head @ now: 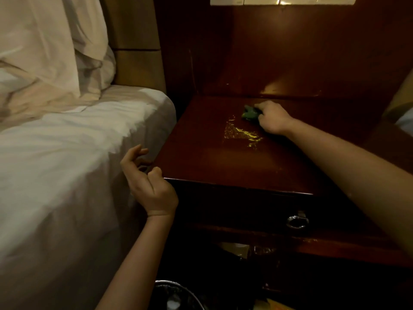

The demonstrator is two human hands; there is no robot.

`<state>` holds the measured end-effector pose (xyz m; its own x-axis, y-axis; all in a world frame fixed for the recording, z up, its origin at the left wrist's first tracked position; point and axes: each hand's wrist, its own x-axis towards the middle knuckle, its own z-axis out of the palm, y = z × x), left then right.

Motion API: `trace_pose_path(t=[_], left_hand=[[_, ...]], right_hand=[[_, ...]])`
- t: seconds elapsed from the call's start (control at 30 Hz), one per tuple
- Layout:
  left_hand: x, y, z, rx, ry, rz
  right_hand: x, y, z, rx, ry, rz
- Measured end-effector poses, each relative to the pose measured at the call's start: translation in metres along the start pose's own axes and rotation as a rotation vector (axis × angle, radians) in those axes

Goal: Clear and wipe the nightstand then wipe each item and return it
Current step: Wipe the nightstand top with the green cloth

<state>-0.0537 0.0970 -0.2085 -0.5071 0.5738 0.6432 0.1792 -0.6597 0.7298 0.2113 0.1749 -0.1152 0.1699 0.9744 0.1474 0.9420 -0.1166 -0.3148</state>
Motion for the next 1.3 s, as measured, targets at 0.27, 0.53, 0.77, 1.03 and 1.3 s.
trace_pose_path(t=[0.27,0.53,0.77,1.03,1.3], left_hand=[[0.005,-0.004,-0.006,0.119,-0.07,0.115],[0.005,-0.001,-0.006,0.151,-0.086,0.079],[0.008,0.004,-0.008,0.286,-0.083,0.021],[0.003,0.021,-0.011,0.351,-0.111,-0.159],[0.005,0.026,-0.014,0.096,-0.262,-0.298]], right_hand=[[0.044,-0.047,0.025,0.164,-0.084,-0.146],[-0.002,-0.032,0.008,0.276,-0.318,-0.426],[-0.056,-0.018,-0.008,0.418,-0.408,-0.369],[-0.103,-0.004,-0.015,0.475,-0.367,-0.313],[-0.145,0.001,-0.005,0.389,-0.107,-0.286]])
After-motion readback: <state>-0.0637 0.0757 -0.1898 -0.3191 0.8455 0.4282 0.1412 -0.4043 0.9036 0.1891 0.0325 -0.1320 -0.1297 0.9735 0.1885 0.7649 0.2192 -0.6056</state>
